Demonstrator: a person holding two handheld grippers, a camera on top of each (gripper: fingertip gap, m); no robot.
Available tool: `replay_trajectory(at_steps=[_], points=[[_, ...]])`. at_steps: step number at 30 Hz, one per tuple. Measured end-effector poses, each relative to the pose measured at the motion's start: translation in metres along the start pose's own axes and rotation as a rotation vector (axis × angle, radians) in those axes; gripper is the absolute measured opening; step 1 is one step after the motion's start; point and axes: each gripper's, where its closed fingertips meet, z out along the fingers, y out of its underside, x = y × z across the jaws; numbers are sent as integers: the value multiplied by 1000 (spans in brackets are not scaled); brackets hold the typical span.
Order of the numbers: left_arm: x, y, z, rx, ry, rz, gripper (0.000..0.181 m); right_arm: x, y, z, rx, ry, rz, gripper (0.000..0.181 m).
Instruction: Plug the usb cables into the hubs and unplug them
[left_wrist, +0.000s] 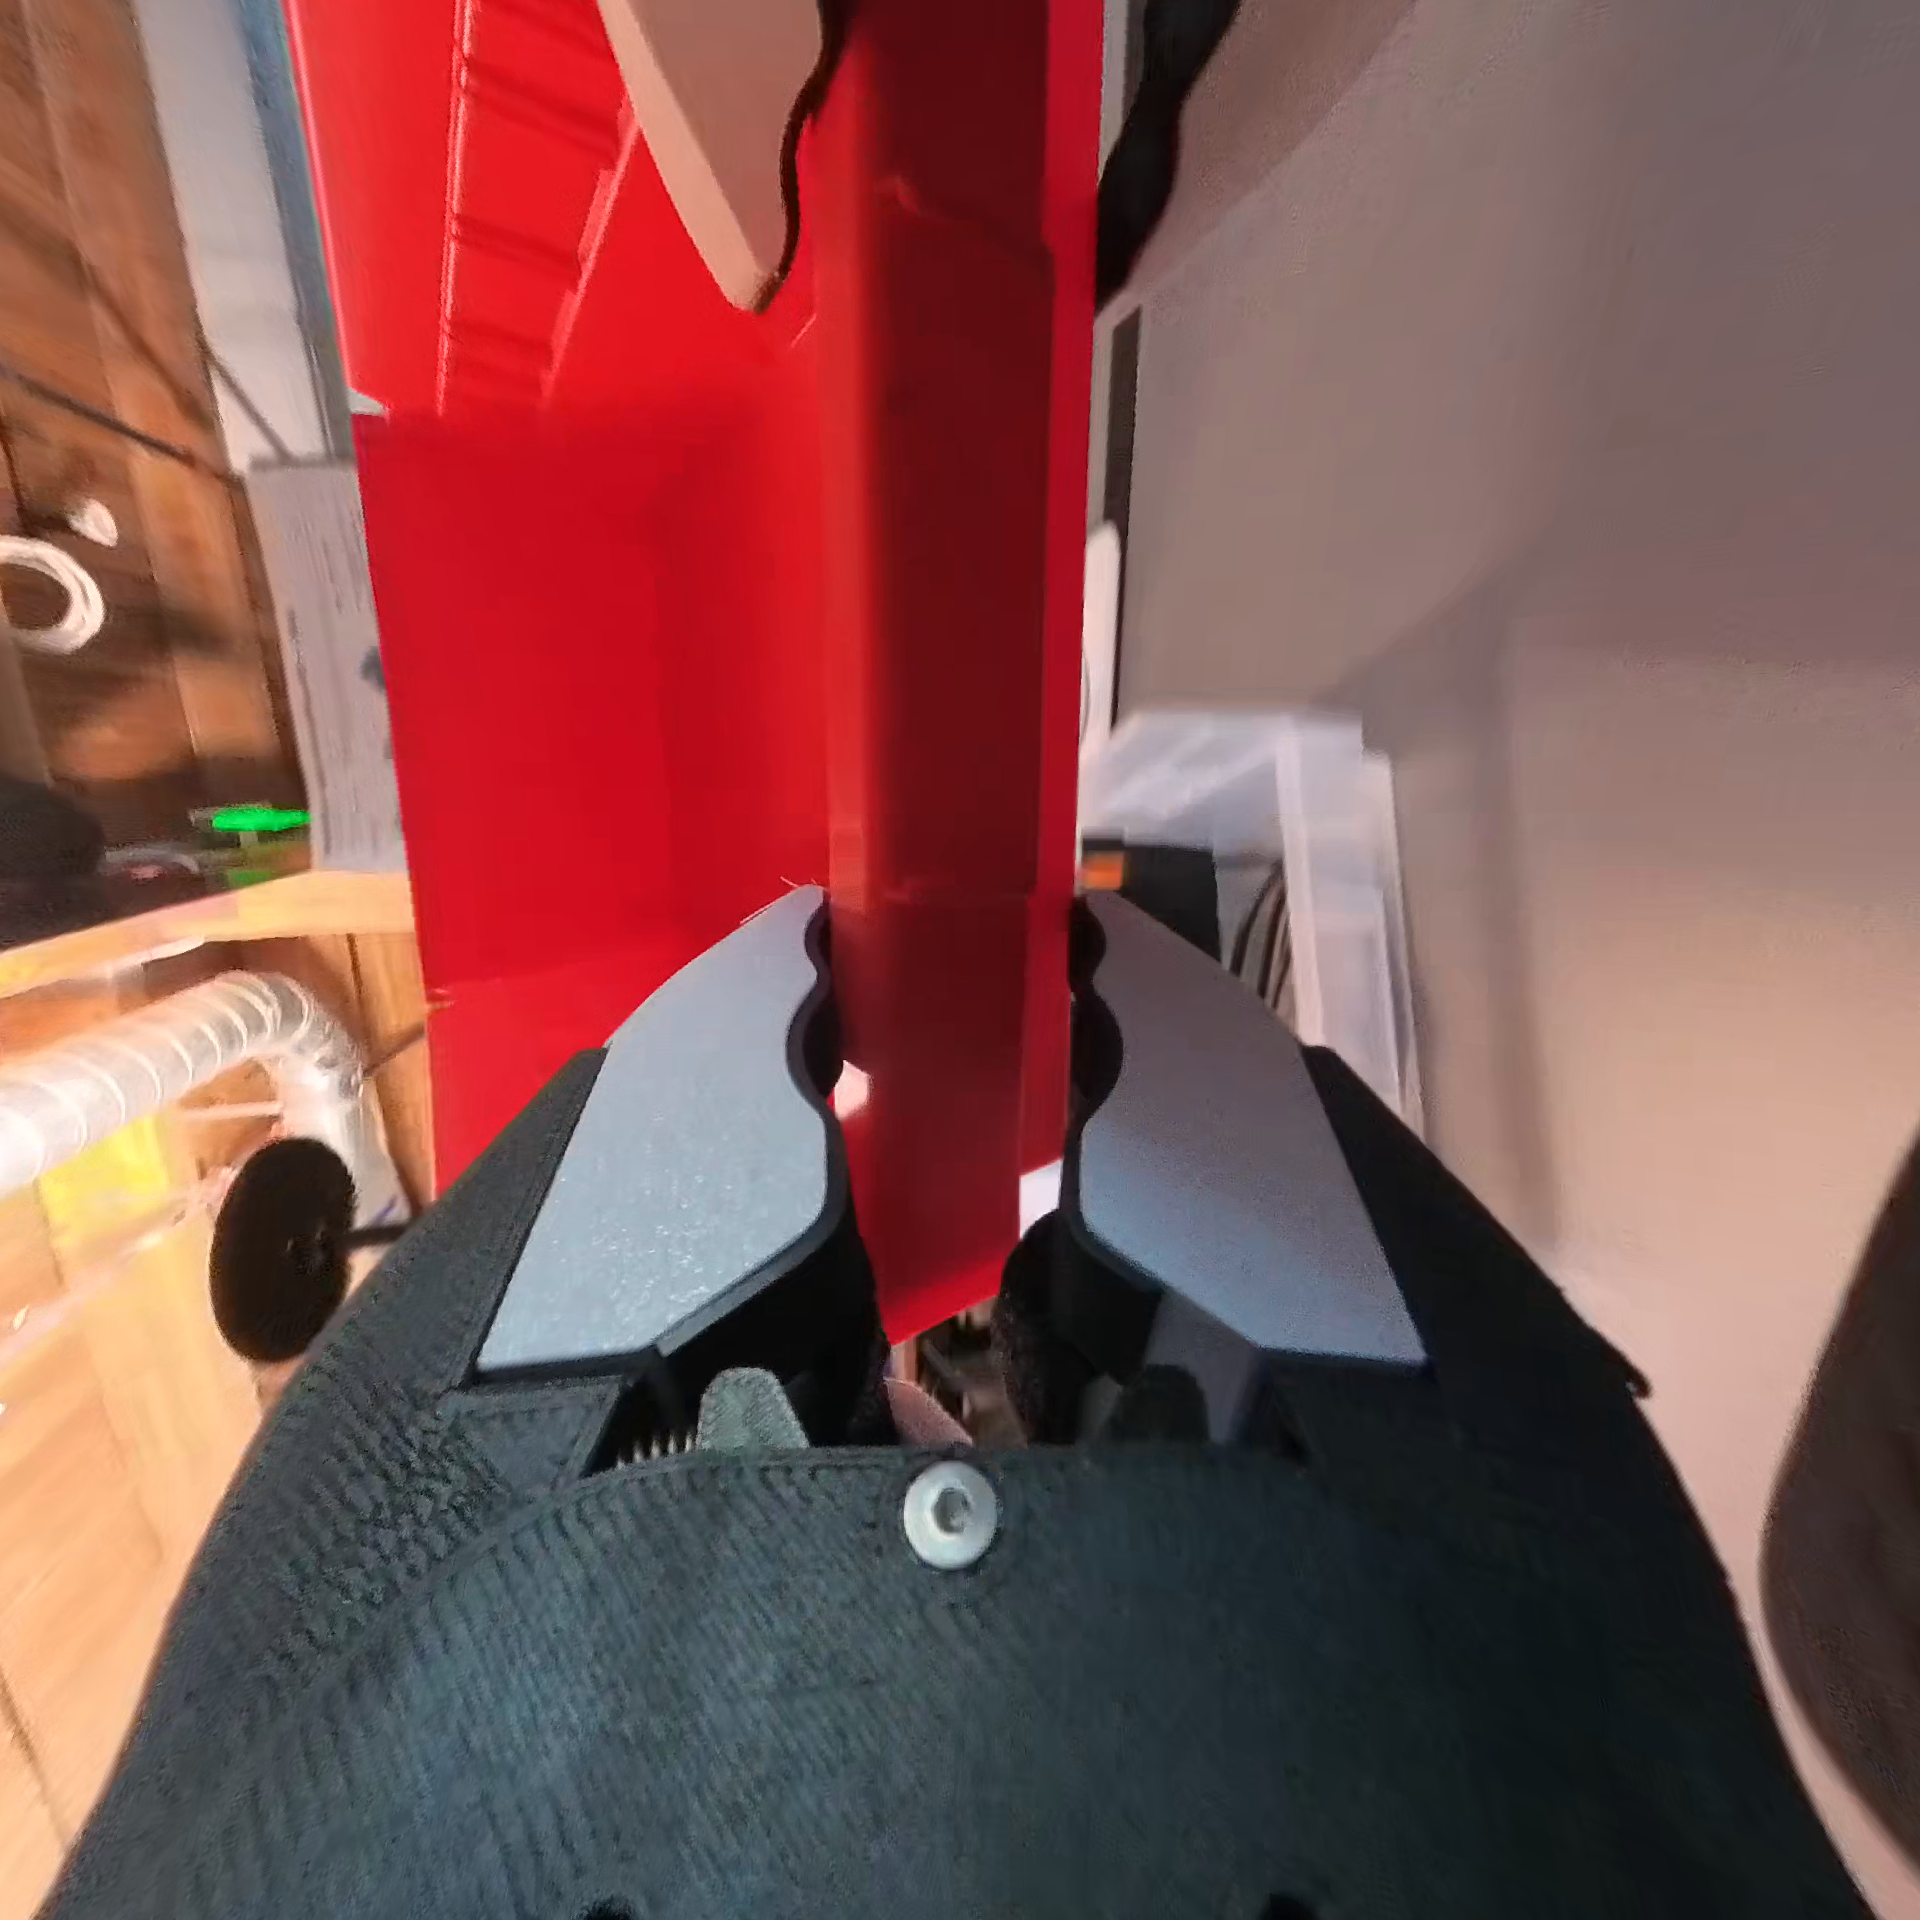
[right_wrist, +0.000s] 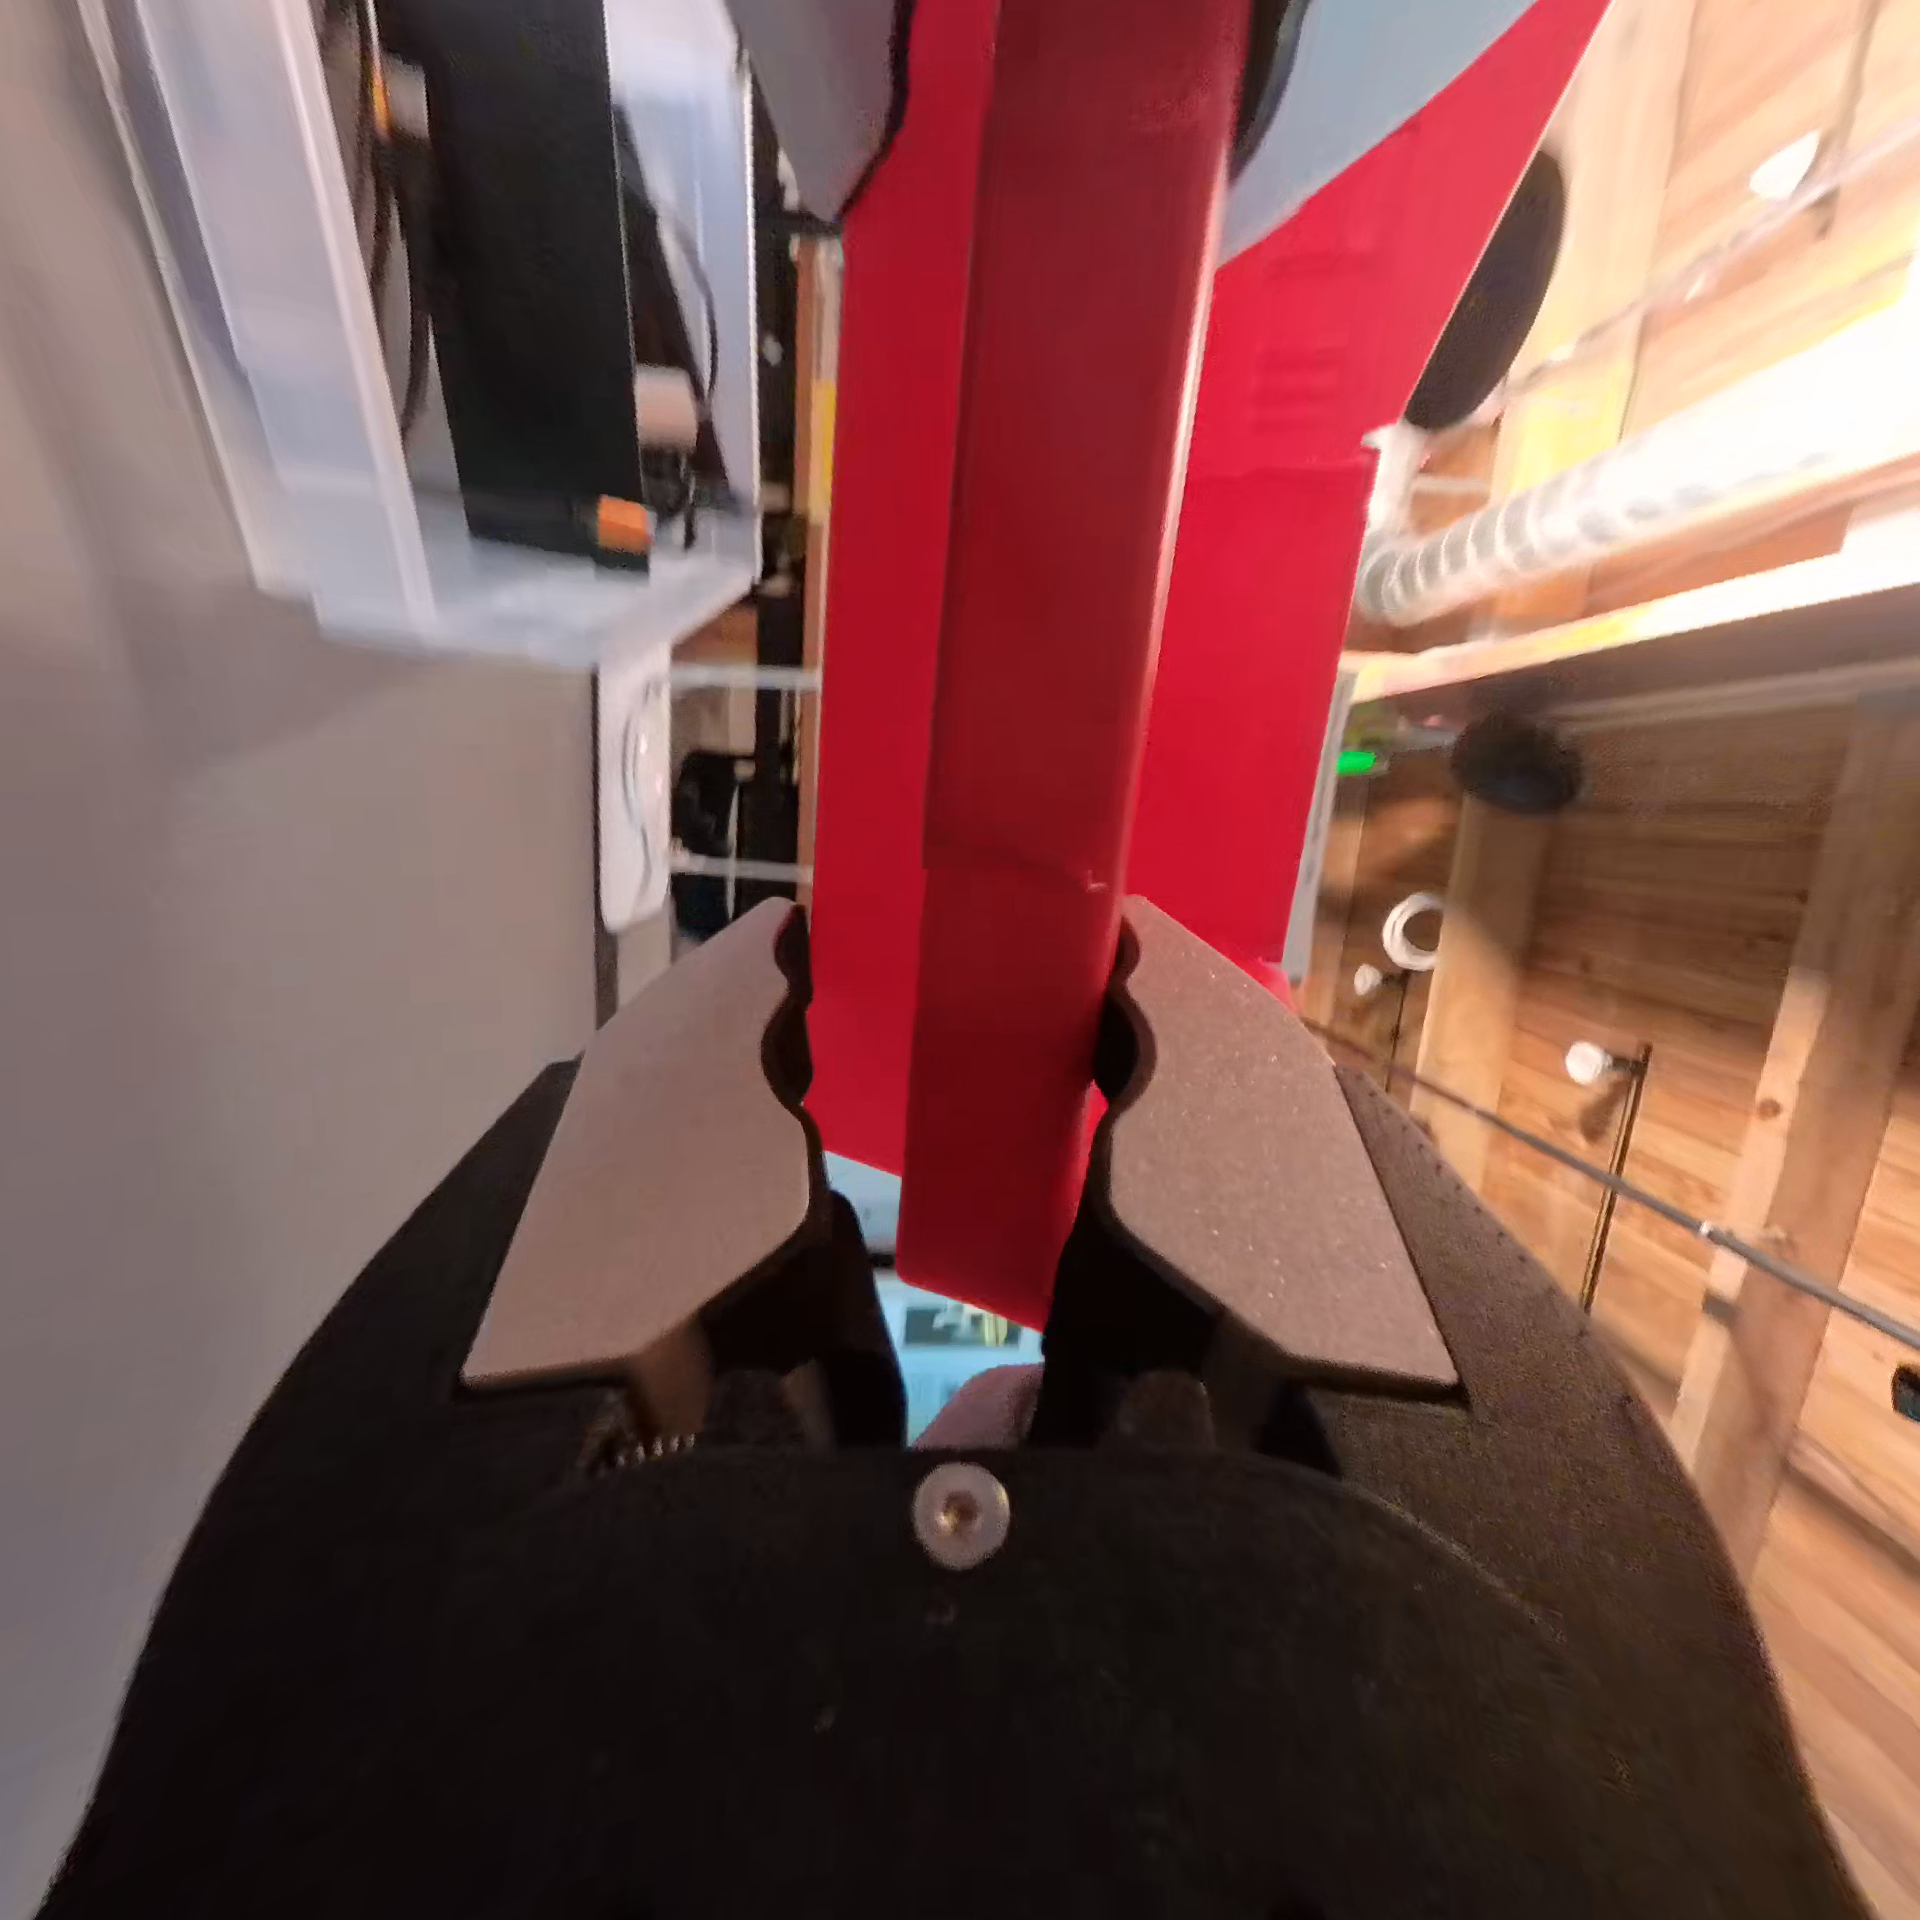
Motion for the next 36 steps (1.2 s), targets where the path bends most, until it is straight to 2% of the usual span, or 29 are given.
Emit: replay_trajectory(at_steps=[3,8,13,16,18,23,28,31,33,36], points=[[24,-44,39,87,45,-29,41,-27,54,-10,-110,-88,-10,53],[74,-106,94,147,227,2,41,-92,132,-24,-243,-256,95,54],[113,-133,146,183,340,7,40,-149,179,-22,-364,-323,191,54],[145,-144,163,227,405,-120,41,-174,195,-24,-439,-419,166,55],[142,-146,165,247,331,-80,42,-179,199,-25,-469,-438,214,54],[146,-150,162,269,335,-79,51,-185,198,-27,-426,-494,387,55],[139,-159,146,394,437,-230,61,-176,175,-29,-232,-565,783,83],[107,-157,127,499,418,-335,64,-159,164,-34,-132,-574,920,90],[81,-146,115,533,402,-435,63,-146,160,-35,-107,-560,942,89],[56,-101,108,453,370,-576,63,-138,140,-35,-63,-585,939,87]])
